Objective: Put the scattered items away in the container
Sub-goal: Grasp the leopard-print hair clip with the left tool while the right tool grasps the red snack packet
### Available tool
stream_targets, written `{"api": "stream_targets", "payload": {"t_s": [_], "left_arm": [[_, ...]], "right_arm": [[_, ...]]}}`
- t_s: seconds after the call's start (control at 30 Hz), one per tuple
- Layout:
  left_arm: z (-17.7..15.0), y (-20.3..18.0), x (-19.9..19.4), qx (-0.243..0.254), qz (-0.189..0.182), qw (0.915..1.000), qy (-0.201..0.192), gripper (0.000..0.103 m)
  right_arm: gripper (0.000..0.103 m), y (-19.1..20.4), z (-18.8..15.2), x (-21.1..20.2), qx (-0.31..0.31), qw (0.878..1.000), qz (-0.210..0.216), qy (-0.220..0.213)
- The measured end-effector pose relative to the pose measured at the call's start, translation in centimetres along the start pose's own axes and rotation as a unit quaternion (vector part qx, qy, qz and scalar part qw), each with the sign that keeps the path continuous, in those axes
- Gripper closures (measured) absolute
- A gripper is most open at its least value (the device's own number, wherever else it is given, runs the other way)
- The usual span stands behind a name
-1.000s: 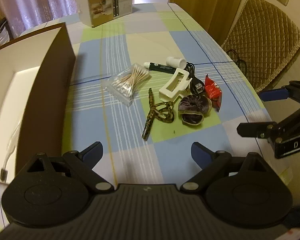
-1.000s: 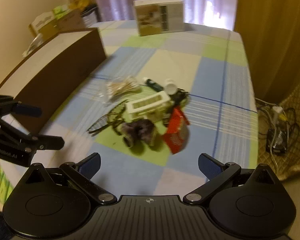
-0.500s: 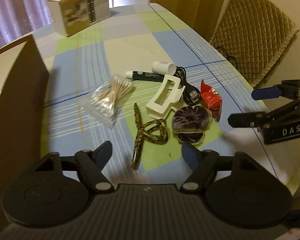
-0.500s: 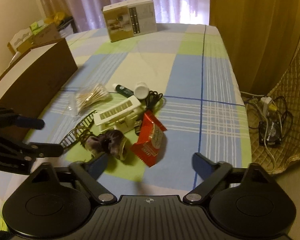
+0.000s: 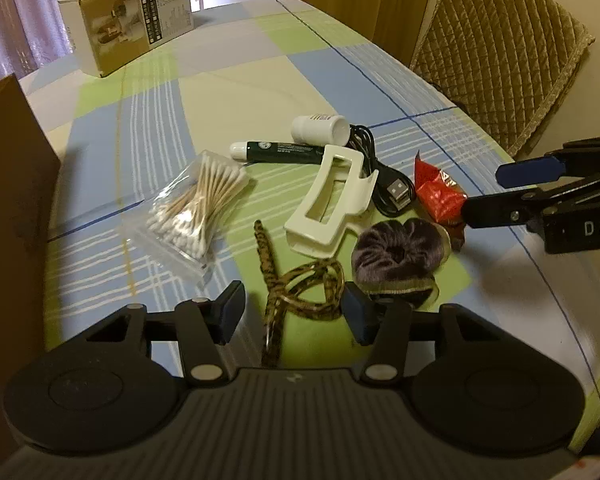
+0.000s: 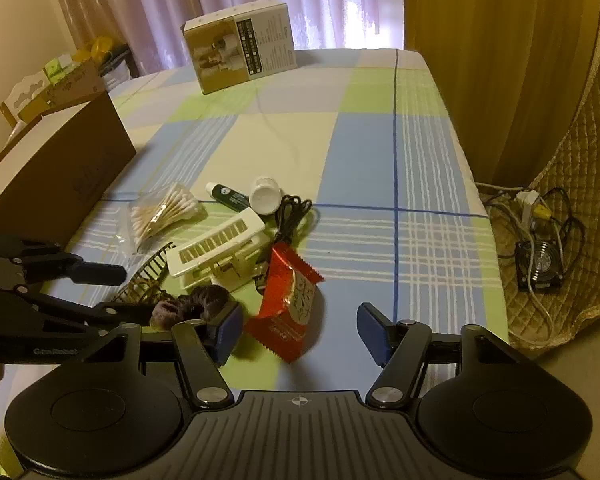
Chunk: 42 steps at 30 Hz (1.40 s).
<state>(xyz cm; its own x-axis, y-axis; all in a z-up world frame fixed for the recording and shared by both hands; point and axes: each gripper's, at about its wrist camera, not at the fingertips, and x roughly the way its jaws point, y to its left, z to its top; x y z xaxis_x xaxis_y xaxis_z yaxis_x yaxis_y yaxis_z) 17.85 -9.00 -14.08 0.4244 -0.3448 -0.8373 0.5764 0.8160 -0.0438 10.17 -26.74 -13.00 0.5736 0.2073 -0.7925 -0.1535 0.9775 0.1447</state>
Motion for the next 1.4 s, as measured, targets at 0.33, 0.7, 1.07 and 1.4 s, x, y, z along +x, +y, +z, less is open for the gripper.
{"api": "stream_targets", "payload": {"t_s": [0.33, 0.7, 1.07, 1.4], "left_arm": [[-0.1, 0.6, 0.2, -0.011, -0.007, 0.9999, -0.005, 0.070], [-2.2, 1.9, -1.7, -0.041, 0.004, 0.9991, 0.008, 0.070], [-3.1, 2.0, -1.9, -0.065, 0.009, 0.9977, 0.013, 0.066], [-3.3, 1.5, -1.1, -0.061, 0.019, 0.9979, 0.008, 0.065]], "right_arm": [[0.050, 0.4, 0.9, 1.9, -0.007, 1.000, -0.004, 0.010], [0.078, 0.8, 1.1, 2.9, -0.018, 0.999, 0.005, 0.034], [0.075, 0.4, 0.5, 2.4, -0.028, 0.998, 0.001, 0.059], [0.074, 1.3, -0.7, 4.3, -0.071, 0.996, -0.014, 0.056]]}}
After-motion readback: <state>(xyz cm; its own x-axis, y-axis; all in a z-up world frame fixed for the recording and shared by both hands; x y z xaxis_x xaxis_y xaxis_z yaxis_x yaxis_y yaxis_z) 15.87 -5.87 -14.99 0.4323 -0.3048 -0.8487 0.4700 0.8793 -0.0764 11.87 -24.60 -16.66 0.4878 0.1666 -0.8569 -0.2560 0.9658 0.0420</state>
